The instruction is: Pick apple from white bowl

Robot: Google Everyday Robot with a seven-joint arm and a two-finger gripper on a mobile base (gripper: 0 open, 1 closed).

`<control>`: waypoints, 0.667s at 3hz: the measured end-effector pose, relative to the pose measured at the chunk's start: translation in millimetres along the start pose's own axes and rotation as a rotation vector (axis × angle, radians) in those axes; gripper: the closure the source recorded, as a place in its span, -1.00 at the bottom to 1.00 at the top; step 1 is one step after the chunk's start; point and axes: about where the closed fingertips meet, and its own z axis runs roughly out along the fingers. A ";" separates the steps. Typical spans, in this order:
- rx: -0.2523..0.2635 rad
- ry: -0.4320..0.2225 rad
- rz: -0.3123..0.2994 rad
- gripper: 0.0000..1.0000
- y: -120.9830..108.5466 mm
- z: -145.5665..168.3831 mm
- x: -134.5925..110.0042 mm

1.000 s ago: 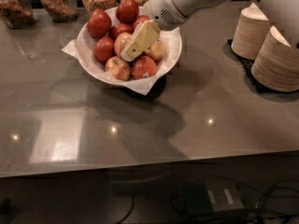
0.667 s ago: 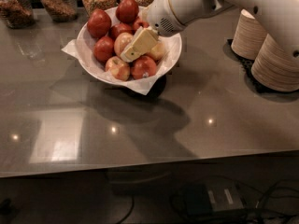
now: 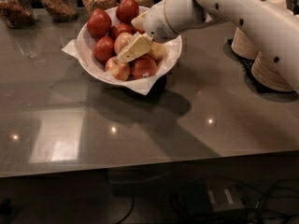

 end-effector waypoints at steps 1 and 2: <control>-0.011 -0.007 -0.003 -0.52 -3.7 10.7 0.7; -0.019 0.005 0.003 -0.48 -5.1 18.2 7.3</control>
Offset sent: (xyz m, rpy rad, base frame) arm 0.0178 0.0045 -0.0231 -0.0136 0.0262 0.0038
